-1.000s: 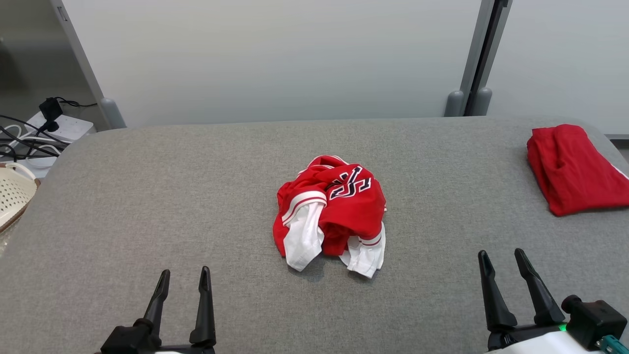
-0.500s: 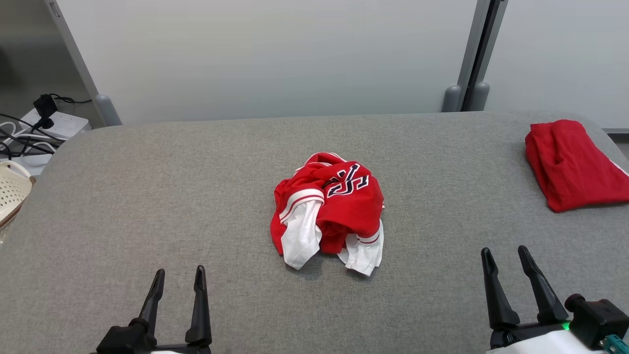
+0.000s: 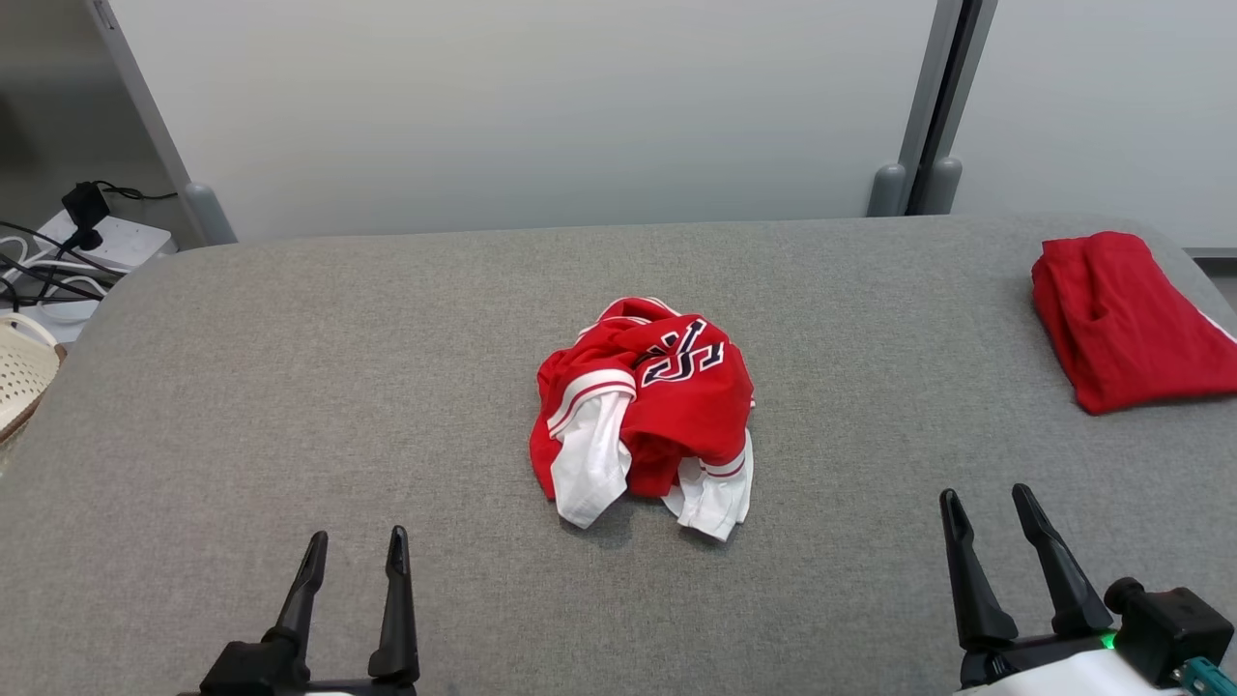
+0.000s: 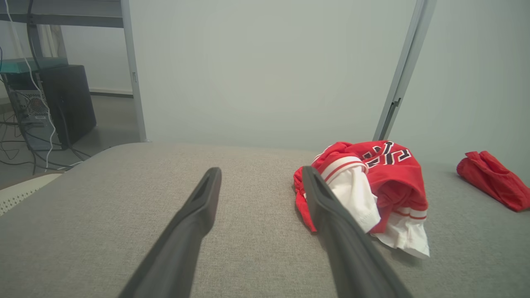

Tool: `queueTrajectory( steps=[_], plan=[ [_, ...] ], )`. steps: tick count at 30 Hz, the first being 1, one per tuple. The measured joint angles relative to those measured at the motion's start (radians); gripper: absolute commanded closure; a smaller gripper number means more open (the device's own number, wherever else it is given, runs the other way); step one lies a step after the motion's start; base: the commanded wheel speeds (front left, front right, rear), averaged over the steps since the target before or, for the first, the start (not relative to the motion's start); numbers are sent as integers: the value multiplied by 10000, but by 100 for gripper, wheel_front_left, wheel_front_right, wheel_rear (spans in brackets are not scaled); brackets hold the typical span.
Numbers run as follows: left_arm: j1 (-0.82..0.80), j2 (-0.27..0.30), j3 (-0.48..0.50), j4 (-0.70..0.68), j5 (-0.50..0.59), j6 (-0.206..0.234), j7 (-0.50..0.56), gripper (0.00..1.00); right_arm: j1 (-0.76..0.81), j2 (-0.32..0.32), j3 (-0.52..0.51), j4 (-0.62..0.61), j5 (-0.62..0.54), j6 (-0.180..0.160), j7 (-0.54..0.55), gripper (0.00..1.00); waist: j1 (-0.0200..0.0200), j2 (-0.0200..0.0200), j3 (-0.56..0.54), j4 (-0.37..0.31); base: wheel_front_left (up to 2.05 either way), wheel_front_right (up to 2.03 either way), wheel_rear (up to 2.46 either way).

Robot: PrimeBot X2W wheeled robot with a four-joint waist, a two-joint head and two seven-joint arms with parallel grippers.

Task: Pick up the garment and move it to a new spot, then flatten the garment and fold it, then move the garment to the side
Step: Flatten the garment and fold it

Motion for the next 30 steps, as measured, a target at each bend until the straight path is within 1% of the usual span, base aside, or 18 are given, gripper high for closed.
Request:
queueTrajectory(
  steps=[2, 3, 5, 6, 8, 13, 17, 22, 28, 30],
  plan=[
    [-1, 4, -52, 40, 2, -8, 0, 0, -2, -19, 6, 0, 0, 0, 0, 0, 0, 0, 35, -15, 0, 0, 0],
    [-10, 13, -146, 36, -90, -82, 0, 0, -4, -38, 6, -2, 0, 0, 0, 0, 0, 0, 62, -12, 0, 0, 0],
    [-157, 36, -552, 100, -608, -502, 0, 0, -8, -100, 6, -2, 0, 0, 0, 0, 0, 1, 149, 20, 0, 0, 0],
    [-298, 33, -805, 194, -665, -673, 2, 0, -12, -127, 10, -2, 0, 0, 0, 0, 0, 0, 198, 46, 0, 0, 0],
    [-745, 25, -1361, 495, -863, -882, 0, 0, -54, -169, 63, 2, 0, 0, 0, 0, 0, 0, 314, 102, 0, 0, 0],
    [-2134, 17, -2462, 1668, -1358, -1076, 0, 0, -378, -232, 384, -6, 0, 0, 0, 0, 0, 0, 711, 83, 0, 0, 0],
    [-3261, 8, -3290, 2955, -1430, -1241, 2, 0, -833, -351, 591, -15, 0, 0, 0, 0, 0, 0, 1149, -74, 0, 0, 0],
    [-4614, -21, -3777, 4261, -1695, -1216, 2, 0, -1234, -462, 757, -4, 2, 0, 0, 0, 0, 0, 1731, -347, 0, 0, 0],
    [-5814, -36, -4274, 6115, -1770, -892, 2, 0, -1685, -470, 999, -4, 90, 0, 0, 0, 0, 0, 2335, -764, 0, 0, 0],
    [-6116, -40, -4406, 6569, -1755, -865, 2, 0, -1804, -474, 1018, 0, 94, 0, 0, 0, 0, 0, 2478, -922, 0, 0, 0]
  ],
)
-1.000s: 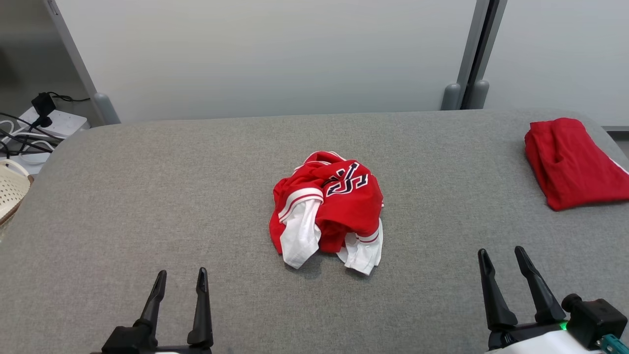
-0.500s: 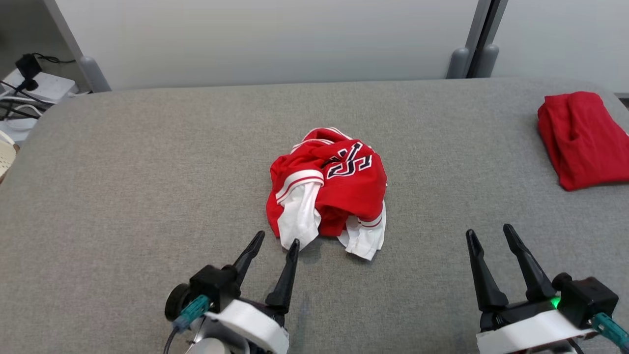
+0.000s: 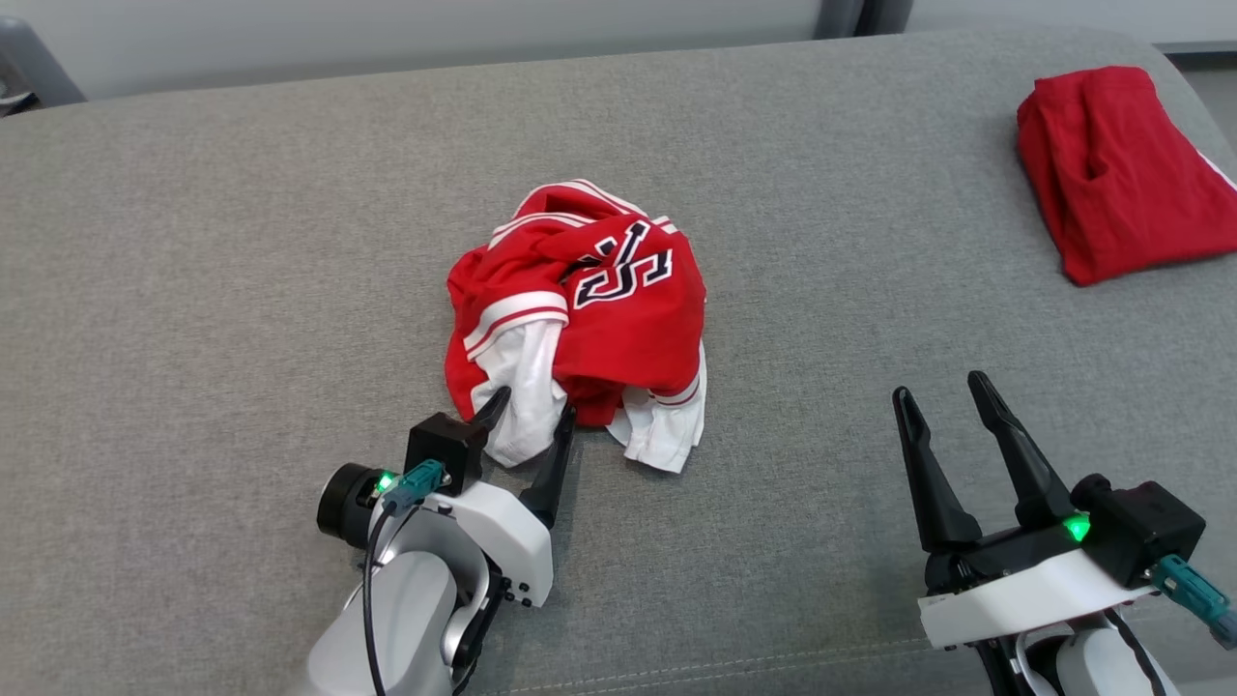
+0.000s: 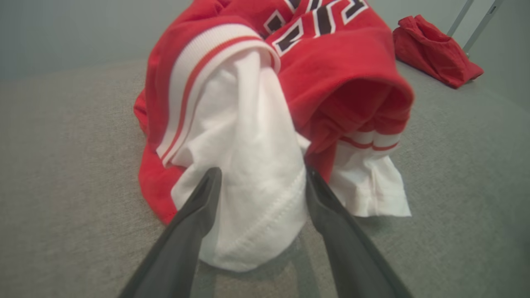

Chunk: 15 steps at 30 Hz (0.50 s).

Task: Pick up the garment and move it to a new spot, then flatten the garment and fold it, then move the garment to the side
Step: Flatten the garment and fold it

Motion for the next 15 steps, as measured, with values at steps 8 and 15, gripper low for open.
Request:
queueTrajectory(
  steps=[8, 15],
  plan=[
    [-596, -25, 339, -493, -161, -46, 0, 100, -163, -46, 293, 155, 176, 0, 0, 0, 0, 0, 83, -356, 0, 0, 0],
    [-1171, -27, 75, -1678, -984, -554, 0, 100, -158, -163, 1891, 1143, 740, 0, 0, 0, 0, 0, -288, -213, 0, 0, 0]
  ],
)
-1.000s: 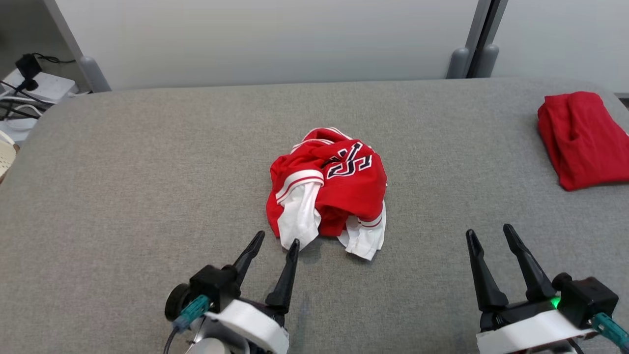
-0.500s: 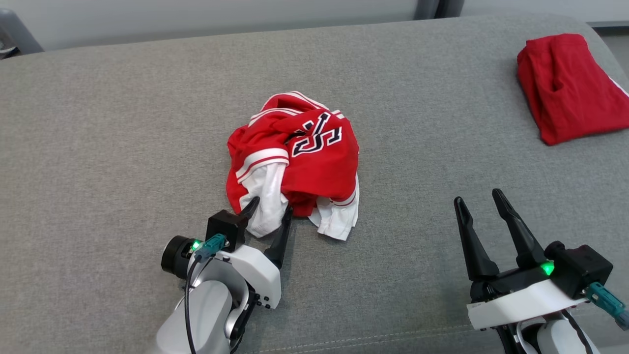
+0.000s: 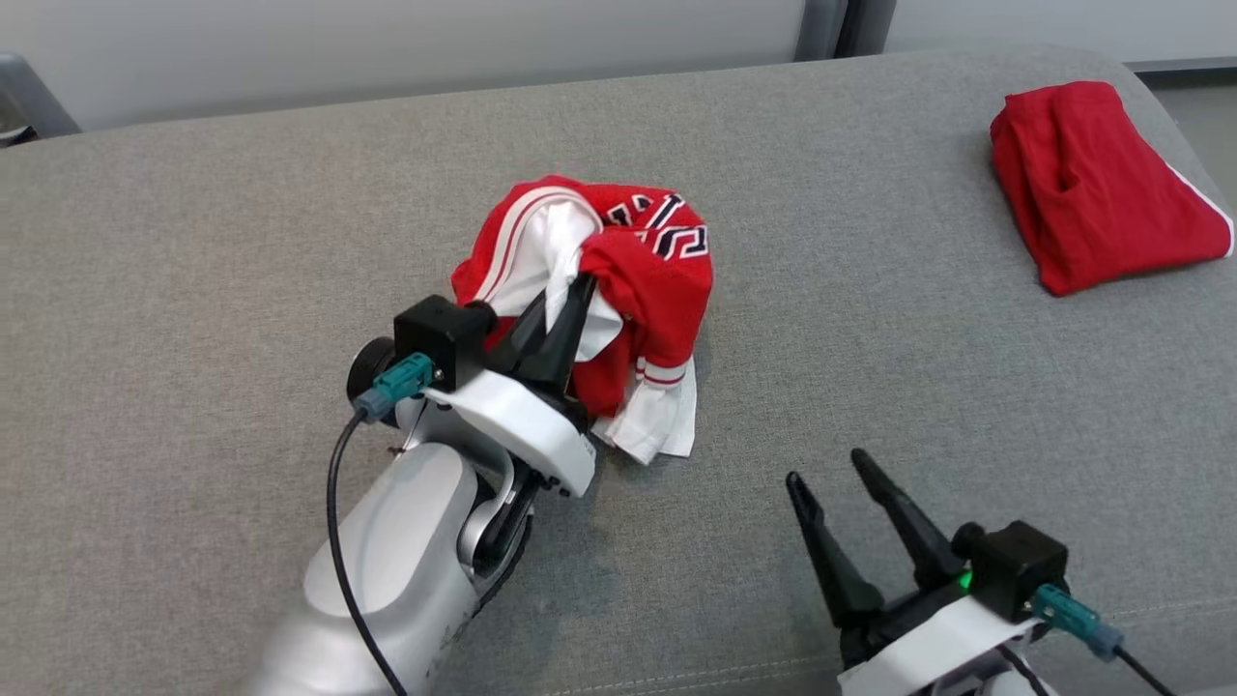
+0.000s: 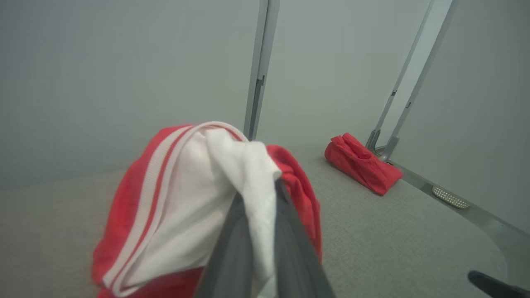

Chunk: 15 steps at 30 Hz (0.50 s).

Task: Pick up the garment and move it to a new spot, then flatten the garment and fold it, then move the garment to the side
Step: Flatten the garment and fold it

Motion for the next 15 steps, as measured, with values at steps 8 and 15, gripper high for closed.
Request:
queueTrajectory(
  steps=[8, 15],
  plan=[
    [-1285, 15, -1358, -1622, -2272, 253, 357, 100, -404, 140, 903, 474, 443, 0, 0, 0, 0, 0, -478, 114, 0, 0, 0],
    [-2105, -178, -2075, -107, -2441, 1965, 1012, 100, -404, 165, 1555, 853, 907, 0, 0, 0, 0, 0, -678, -177, 0, 0, 0]
  ],
)
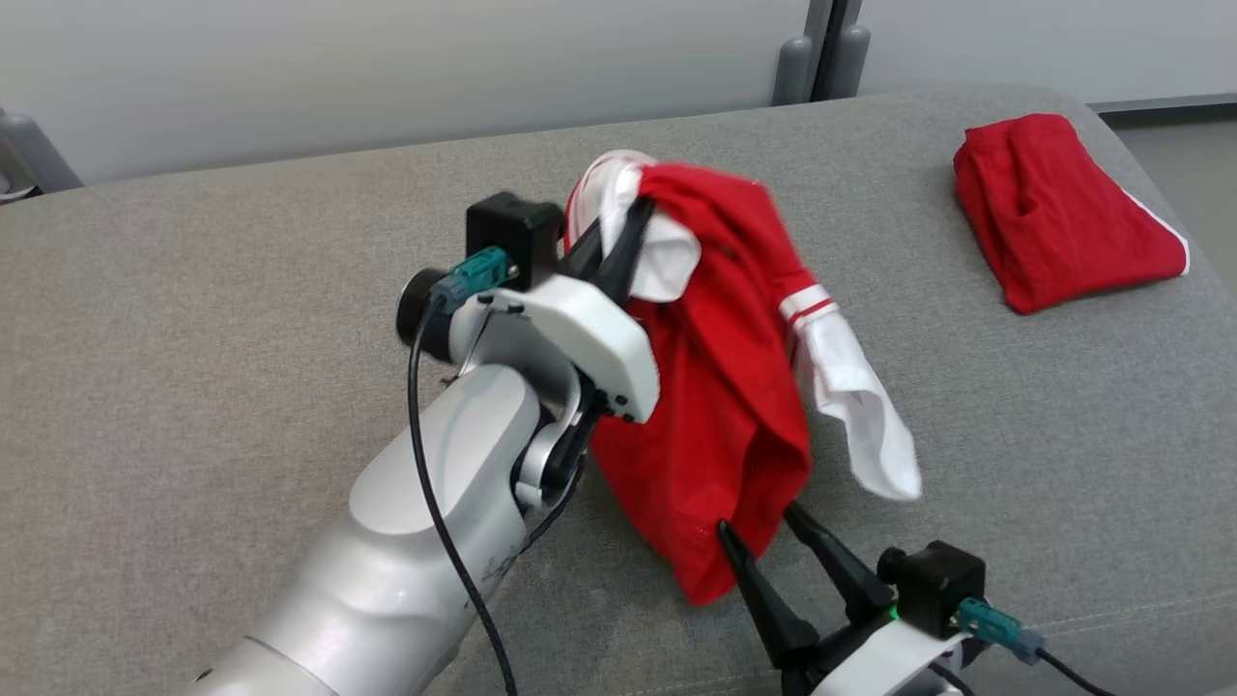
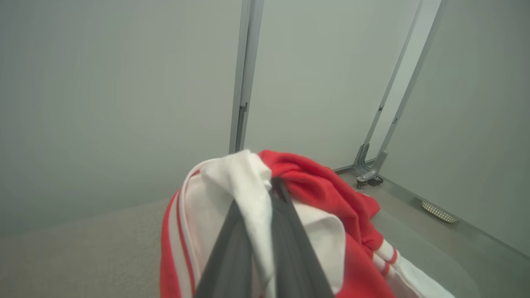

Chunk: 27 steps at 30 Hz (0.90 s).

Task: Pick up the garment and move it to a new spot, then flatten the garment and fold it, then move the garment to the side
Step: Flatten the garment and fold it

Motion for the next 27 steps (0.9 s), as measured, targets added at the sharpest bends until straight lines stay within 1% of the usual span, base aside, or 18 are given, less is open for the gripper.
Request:
queueTrajectory(
  steps=[1, 5, 6, 7, 8, 9, 10, 11, 12, 13, 17, 21, 22, 25, 26, 27],
  plan=[
    [88, 19, -8, 470, 2, 79, 4, 100, -4, 0, 186, 159, 92, 0, 0, 0, 0, 0, 34, -25, 0, 0, 0],
    [552, 159, -169, 1992, 19, 56, -134, 100, -287, 4, 769, 945, 445, 0, 2, 0, 0, 0, 257, -26, 0, 0, 0],
    [669, 184, -178, 2284, 19, 17, -232, 100, -413, 8, 825, 1104, 570, 0, 0, 0, 1, 0, 309, 5, 0, 0, 0],
    [669, 184, -178, 2284, 19, 17, -232, 100, -413, 8, 825, 1104, 570, 0, 0, 0, 1, 0, 309, 5, 0, 0, 0],
    [747, 196, -174, 2514, 4, -88, -345, 100, -548, 10, 890, 1250, 642, 0, 0, 0, 0, 0, 354, 48, 0, 0, 0],
    [777, 192, -174, 2702, -25, -188, -420, 90, -678, 19, 940, 1365, 660, 0, 0, 0, 0, 0, 396, 98, 0, 0, 0],
    [779, 188, -171, 2859, -38, -267, -483, 72, -798, 46, 930, 1471, 667, 0, 0, 0, 0, 0, 436, 155, 0, 0, 0],
    [779, 180, -159, 2963, -75, -334, -546, 63, -914, 67, 938, 1584, 675, 0, 0, 0, 0, 0, 467, 215, 0, 0, 0],
    [779, 173, -153, 3051, -157, -408, -619, 35, -1023, 88, 959, 1705, 683, 0, 0, 0, 0, 0, 495, 277, 0, 0, 0],
    [778, 165, -150, 3122, -228, -483, -671, 0, -1110, 130, 970, 1839, 769, 0, 0, 0, 0, 0, 517, 343, 0, 0, 0],
    [742, 142, -165, 3175, -295, -625, -840, 0, -1425, 234, 1628, 2880, 1283, 0, 0, 0, 0, 0, 558, 623, 0, 0, 0],
    [690, 144, -261, 2955, -376, -631, -930, 0, -1931, 351, 2334, 3988, 1544, 0, 0, 0, 0, 0, 570, 841, 0, 0, 0],
    [689, 140, -360, 2817, -378, -629, -936, 0, -2243, 424, 2502, 4642, 1580, 0, 2, 0, 0, 0, 566, 918, 0, 0, 0],
    [693, 140, -424, 2637, -380, -617, -938, 0, -2652, 466, 2721, 5453, 1603, 4, -2, 0, 0, 0, 541, 991, 0, 0, 0],
    [695, 138, -430, 2579, -378, -587, -938, 0, -2773, 495, 2784, 5657, 1605, 4, -4, 11, 0, 0, 535, 1006, 0, 0, 0],
    [702, 138, -420, 2495, -374, -583, -938, 0, -2880, 512, 2871, 5812, 1607, 4, -4, 54, 0, 0, 529, 1018, 0, 0, 0]
  ],
)
